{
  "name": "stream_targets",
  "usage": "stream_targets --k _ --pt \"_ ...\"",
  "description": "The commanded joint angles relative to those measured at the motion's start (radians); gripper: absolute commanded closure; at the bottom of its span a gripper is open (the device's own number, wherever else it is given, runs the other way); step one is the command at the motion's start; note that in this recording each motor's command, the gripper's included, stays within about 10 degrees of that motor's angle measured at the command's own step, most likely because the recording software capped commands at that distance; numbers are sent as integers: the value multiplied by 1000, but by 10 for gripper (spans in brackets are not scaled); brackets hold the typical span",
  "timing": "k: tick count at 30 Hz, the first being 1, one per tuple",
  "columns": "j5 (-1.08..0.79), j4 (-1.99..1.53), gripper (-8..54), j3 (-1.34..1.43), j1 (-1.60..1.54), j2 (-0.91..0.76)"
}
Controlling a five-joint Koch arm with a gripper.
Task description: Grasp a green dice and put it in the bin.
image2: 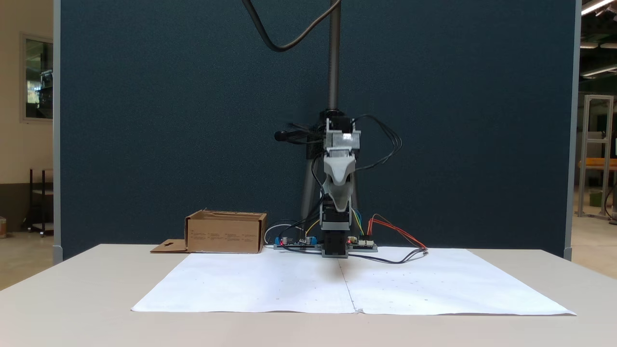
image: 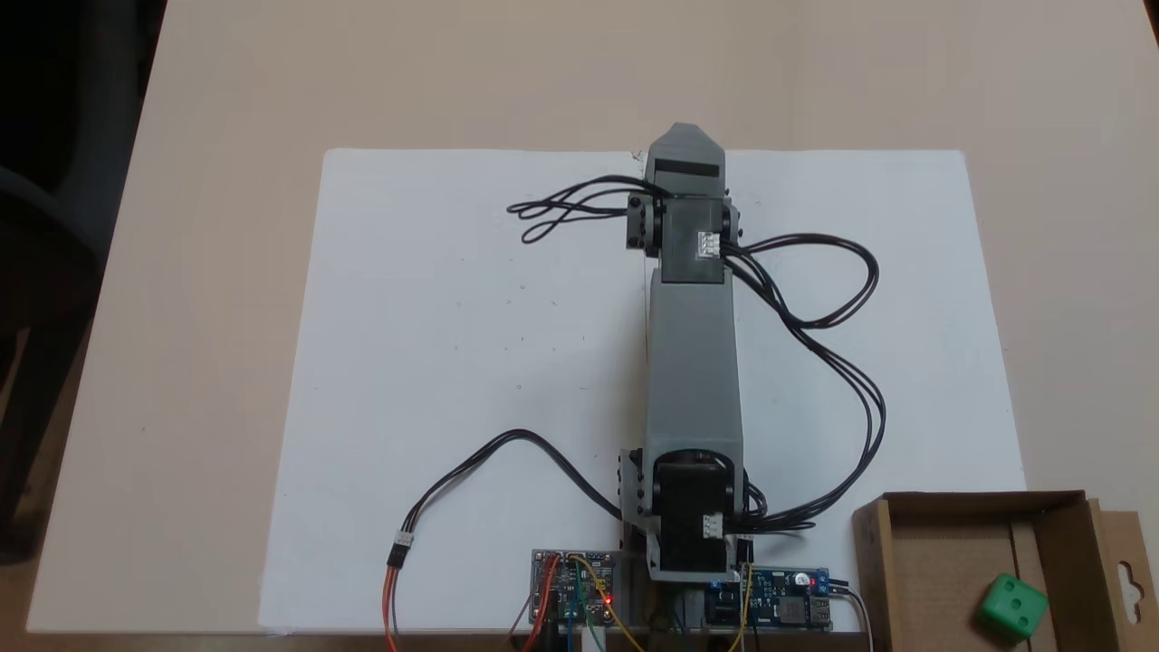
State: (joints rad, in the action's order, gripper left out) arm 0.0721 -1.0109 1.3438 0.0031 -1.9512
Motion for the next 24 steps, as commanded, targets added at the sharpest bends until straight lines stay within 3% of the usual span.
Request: stream_targets --k 1,18,24 --pt "52 165 17 44 2 -55" --pt "46 782 19 508 17 -310" --pt "-83 988 8 672 18 -328"
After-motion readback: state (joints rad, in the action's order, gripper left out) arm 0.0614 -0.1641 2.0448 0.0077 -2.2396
